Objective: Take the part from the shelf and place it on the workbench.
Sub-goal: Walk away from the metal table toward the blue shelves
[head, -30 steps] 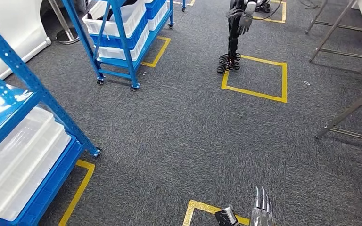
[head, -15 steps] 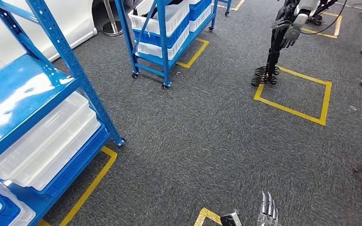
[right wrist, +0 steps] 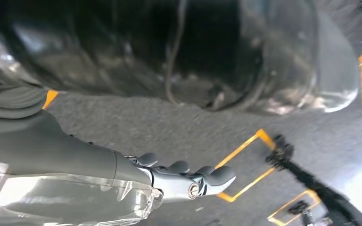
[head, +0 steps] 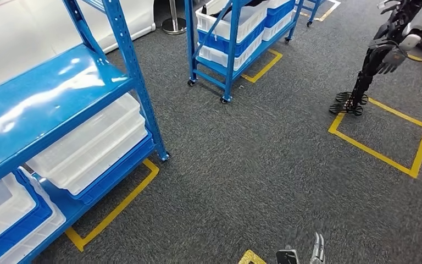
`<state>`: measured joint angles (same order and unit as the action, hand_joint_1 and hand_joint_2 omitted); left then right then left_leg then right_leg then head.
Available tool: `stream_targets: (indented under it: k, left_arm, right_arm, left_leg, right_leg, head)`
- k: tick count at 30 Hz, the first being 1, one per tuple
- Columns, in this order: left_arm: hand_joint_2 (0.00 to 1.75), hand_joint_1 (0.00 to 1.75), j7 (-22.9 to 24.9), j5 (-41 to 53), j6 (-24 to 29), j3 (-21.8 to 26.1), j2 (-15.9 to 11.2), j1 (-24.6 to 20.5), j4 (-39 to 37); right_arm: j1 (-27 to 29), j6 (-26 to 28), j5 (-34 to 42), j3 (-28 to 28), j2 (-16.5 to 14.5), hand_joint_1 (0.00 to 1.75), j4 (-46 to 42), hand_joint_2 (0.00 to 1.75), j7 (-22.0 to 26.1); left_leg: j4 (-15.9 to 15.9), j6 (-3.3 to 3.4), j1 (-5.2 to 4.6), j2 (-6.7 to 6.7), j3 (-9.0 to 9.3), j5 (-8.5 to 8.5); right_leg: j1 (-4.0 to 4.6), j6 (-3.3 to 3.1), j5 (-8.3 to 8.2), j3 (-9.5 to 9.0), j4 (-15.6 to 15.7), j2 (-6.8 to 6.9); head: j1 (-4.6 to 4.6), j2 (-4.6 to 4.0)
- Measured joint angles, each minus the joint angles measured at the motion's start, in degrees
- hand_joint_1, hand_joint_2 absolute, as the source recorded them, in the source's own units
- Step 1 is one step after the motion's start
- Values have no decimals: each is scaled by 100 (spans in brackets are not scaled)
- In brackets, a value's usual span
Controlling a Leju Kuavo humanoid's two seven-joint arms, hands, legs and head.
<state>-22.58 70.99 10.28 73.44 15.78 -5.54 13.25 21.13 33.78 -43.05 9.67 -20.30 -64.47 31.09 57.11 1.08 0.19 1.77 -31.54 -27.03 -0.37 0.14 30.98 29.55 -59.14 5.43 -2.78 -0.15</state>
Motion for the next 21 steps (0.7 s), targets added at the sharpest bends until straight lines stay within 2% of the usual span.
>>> stream_targets:
  k: [2,3,4,5,6,7,8,9,10,11,12,14,15,16,18,19,20,21]
  left_arm:
    - [0,0,-7,-2,0,-2,10,-11,0]
    - [0,0,-8,-2,0,-3,12,-21,0]
    - [0,0,-8,-2,-1,-4,13,-26,0]
    - [0,0,-8,-2,-1,-4,13,-23,0]
    - [0,0,-8,-2,-1,-4,13,-17,0]
    - [0,0,-8,-2,-1,-4,14,-11,0]
    - [0,0,-8,-2,-1,-5,15,-9,0]
    - [0,0,-8,-2,-1,-5,21,-11,0]
    - [0,0,-8,-2,-1,-6,26,-16,0]
    - [0,0,-8,-2,-1,-7,31,-18,0]
    - [0,0,-8,-2,-2,-7,36,-16,0]
    - [0,0,-8,-2,-2,-6,37,3,0]
    - [0,0,-8,-2,-1,-5,38,11,0]
    - [0,0,-8,-2,0,-5,38,7,0]
    - [0,0,-8,-2,2,-7,39,-17,0]
    - [0,0,-8,-2,1,-8,39,-26,0]
    - [0,0,-8,-2,1,-8,39,-24,0]
    - [0,0,-8,-2,1,-9,39,-16,0]
  right_arm:
    - [10,-21,28,-30,4,0,-52,0,3]
    - [23,-27,40,-33,5,0,-62,0,4]
    - [38,-32,51,-34,7,0,-66,0,3]
    - [52,-37,60,-34,9,0,-67,0,2]
    - [62,-42,65,-34,10,0,-67,0,1]
    - [66,-47,67,-35,10,0,-69,0,1]
    - [69,-53,67,-36,10,0,-76,0,1]
    - [71,-58,67,-37,11,0,-83,0,1]
    - [76,-62,68,-38,13,0,-93,0,2]
    - [83,-64,69,-40,14,0,-102,0,2]
    - [88,-63,72,-43,15,0,-108,0,2]
    - [92,-63,76,-60,12,0,-123,0,1]
    - [91,-63,75,-74,9,0,-135,0,2]
    - [92,-64,73,-89,7,0,-145,0,2]
    - [103,-64,69,-104,5,0,-157,0,2]
    - [108,-64,69,-105,5,0,-157,0,2]
    - [110,-64,69,-105,6,0,-157,0,1]
    - [111,-65,69,-105,6,0,-158,0,1]
  left_leg:
    - [-45,61,26,-114,37,32]
    - [-47,82,25,-180,33,38]
    - [-45,94,20,-256,30,39]
    - [-43,100,16,-337,33,39]
    - [-40,100,13,-422,40,38]
    - [-36,97,13,-509,52,36]
    - [-28,88,14,-594,61,30]
    - [-12,74,13,-672,59,21]
    - [10,51,12,-751,42,13]
    - [27,19,20,-821,14,10]
    - [35,-20,30,-890,-15,15]
    - [33,-96,52,-987,-61,23]
    - [90,-126,48,-903,-91,-19]
    - [247,-152,42,-748,-168,-122]
    - [873,-203,42,-375,-471,-466]
    - [1249,-230,54,-284,-662,-627]
    - [1512,-254,66,-240,-796,-703]
    - [1601,-271,78,-214,-840,-679]
  right_leg:
    - [-29,45,295,197,-470,-310]
    - [-33,54,483,388,-855,-436]
    - [-35,59,623,585,-1233,-494]
    - [-36,61,660,725,-1475,-516]
    - [-36,58,577,773,-1512,-527]
    - [-37,48,392,719,-1333,-544]
    - [-39,32,141,573,-963,-617]
    - [-43,8,-49,420,-583,-779]
    - [-50,-12,-176,299,-270,-932]
    - [-48,-28,-234,227,-72,-1058]
    - [-42,-45,-217,214,-18,-1112]
    - [-40,-86,-232,198,29,-983]
    - [-52,-118,-242,176,63,-904]
    - [-66,-149,-250,152,99,-814]
    - [-63,-200,-241,121,131,-615]
    - [-54,-215,-230,117,130,-510]
    - [-47,-221,-217,113,127,-413]
    - [-43,-219,-204,105,123,-324]
  head:
    - [3,0]
    - [4,0]
    - [4,0]
    - [3,0]
    - [3,0]
    - [3,0]
    - [4,0]
    - [4,0]
    - [3,0]
    - [3,0]
    - [2,0]
    - [3,0]
    - [-1,0]
    - [-6,0]
    - [-17,0]
    - [-18,0]
    - [-19,0]
    - [-19,0]
